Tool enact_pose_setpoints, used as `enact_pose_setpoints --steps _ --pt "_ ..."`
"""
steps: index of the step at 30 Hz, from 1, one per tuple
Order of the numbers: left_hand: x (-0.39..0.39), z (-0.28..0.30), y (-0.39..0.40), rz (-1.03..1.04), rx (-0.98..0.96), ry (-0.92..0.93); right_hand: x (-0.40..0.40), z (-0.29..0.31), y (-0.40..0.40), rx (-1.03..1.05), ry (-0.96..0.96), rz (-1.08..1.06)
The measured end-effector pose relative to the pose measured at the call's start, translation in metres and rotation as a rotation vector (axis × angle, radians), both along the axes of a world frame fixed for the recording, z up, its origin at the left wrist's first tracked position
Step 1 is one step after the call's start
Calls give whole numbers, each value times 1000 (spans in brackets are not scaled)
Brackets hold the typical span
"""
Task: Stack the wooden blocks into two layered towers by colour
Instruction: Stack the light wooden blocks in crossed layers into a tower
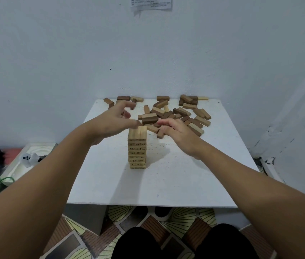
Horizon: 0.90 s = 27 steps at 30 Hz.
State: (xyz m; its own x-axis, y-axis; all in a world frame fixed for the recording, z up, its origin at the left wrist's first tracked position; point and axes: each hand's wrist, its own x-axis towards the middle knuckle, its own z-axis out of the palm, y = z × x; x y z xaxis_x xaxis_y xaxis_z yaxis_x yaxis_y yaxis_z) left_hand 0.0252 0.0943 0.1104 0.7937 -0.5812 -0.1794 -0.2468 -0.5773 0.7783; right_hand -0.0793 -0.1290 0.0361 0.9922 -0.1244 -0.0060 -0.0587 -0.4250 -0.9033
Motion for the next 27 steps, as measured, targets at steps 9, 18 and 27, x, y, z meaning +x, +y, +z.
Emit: enact_pose_setpoints --steps 9,18,27 --pt "-14 10 -114 -59 203 -337 -17 -19 -76 -311 -7 -230" --pt "26 -37 -233 -100 388 -428 6 -38 -157 -455 86 -299" --pt "99 -106 -308 -114 603 -525 76 -62 -227 -596 231 -308"
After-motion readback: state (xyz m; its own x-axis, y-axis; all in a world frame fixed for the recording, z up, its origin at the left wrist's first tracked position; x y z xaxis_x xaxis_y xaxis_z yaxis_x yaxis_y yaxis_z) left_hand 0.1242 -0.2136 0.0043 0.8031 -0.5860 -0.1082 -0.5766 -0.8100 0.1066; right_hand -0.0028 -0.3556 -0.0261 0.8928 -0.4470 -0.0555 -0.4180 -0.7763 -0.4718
